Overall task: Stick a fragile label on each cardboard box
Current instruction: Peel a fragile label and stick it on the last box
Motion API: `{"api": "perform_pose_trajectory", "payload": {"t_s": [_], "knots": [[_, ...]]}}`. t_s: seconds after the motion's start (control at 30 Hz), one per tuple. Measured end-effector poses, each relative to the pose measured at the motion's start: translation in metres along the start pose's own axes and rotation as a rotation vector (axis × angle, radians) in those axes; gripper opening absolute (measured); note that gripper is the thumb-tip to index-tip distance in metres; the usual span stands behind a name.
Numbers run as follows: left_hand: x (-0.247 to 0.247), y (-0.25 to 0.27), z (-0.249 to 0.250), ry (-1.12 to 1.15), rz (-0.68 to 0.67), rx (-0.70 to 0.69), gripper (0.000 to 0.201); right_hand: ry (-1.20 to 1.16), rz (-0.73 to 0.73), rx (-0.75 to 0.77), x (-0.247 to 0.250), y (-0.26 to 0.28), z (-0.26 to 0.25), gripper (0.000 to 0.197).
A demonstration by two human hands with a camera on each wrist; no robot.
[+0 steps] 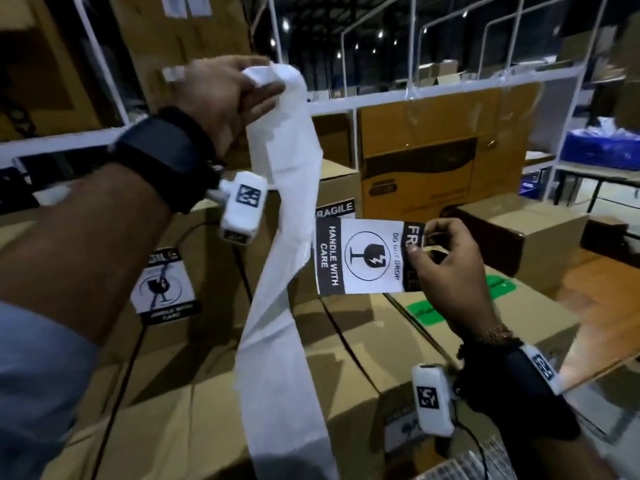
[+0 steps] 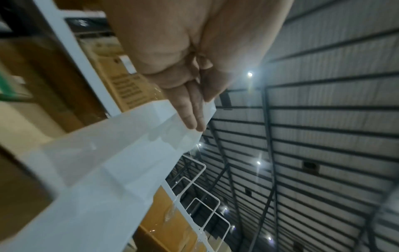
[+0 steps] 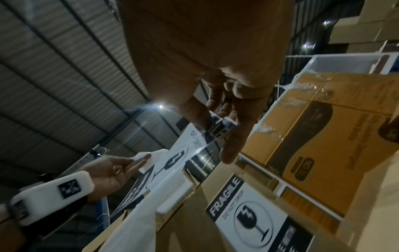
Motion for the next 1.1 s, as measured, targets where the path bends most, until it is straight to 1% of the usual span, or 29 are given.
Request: {"api": "perform_pose_trajectory", "payload": {"t_s": [0.07,0.13,0.2,0.27,0.37,0.43,0.5,0.53,0.63,0.7,0.77,0.8,0.83,0.87,0.93,1.03,1.1], "knots": [[-0.052,-0.015,0.005,-0.074,-0.046,-0.098,0.026,0.002,0.037,-0.01,0.031,-0.016,0.011,0.022],[-0.103,-0.03,0.01,-0.161,-0.091,-0.224,0.034,0.018,0.05,-0.033,0.063,-0.034,0.023,0.024],[-0.149,-0.048,0.012,-0.36,-0.162,-0.383,0.044,0.06,0.063,-0.034,0.093,-0.053,0.032,0.025],[-0.193,-0.064,0.003,-0.567,-0.214,-0.502,0.047,0.105,0.068,-0.018,0.125,-0.073,0.039,0.026],[-0.244,-0.066,-0.026,-0.767,-0.297,-0.592,0.051,0.123,0.033,-0.011,0.165,-0.105,0.048,0.026],[-0.272,-0.058,-0.055,-0.869,-0.41,-0.626,0.051,0.137,0.019,-0.005,0.19,-0.126,0.055,0.025],[-0.295,-0.05,-0.081,-0.94,-0.536,-0.636,0.046,0.15,-0.006,-0.01,0.21,-0.144,0.063,0.023],[-0.307,-0.045,-0.094,-0.955,-0.594,-0.605,0.042,0.158,-0.02,-0.016,0.221,-0.153,0.067,0.022],[-0.326,-0.029,-0.139,-1.043,-0.739,-0.389,0.034,0.183,-0.03,-0.006,0.246,-0.176,0.08,0.026],[-0.323,-0.015,-0.174,-1.147,-0.872,-0.21,0.032,0.19,-0.031,-0.016,0.255,-0.186,0.09,0.028],[-0.313,0.001,-0.209,-1.27,-1.067,0.003,0.032,0.207,-0.054,-0.034,0.257,-0.195,0.098,0.028],[-0.308,0.009,-0.223,-1.305,-1.151,0.097,0.033,0.217,-0.067,-0.039,0.257,-0.199,0.101,0.028],[-0.302,0.016,-0.235,-1.316,-1.203,0.18,0.033,0.224,-0.078,-0.041,0.256,-0.202,0.103,0.028],[-0.296,0.021,-0.245,-1.31,-1.227,0.244,0.032,0.231,-0.084,-0.041,0.254,-0.205,0.106,0.028],[-0.286,0.027,-0.261,-1.275,-1.228,0.32,0.031,0.241,-0.09,-0.039,0.25,-0.213,0.11,0.026],[-0.276,0.036,-0.273,-1.127,-1.149,0.432,0.033,0.263,-0.133,-0.069,0.242,-0.223,0.119,0.025],[-0.274,0.039,-0.277,-1.098,-1.131,0.408,0.034,0.272,-0.163,-0.084,0.235,-0.228,0.125,0.025]]}}
Point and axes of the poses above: each hand's wrist, its own y-axis away from the middle knuckle, its own x-axis out of the back of the hand, z = x × y, the point moved 4 cm from there along -y, towards the middle knuckle, and after that the axes turned 13 degrees about -x, right-handed, at the moved point
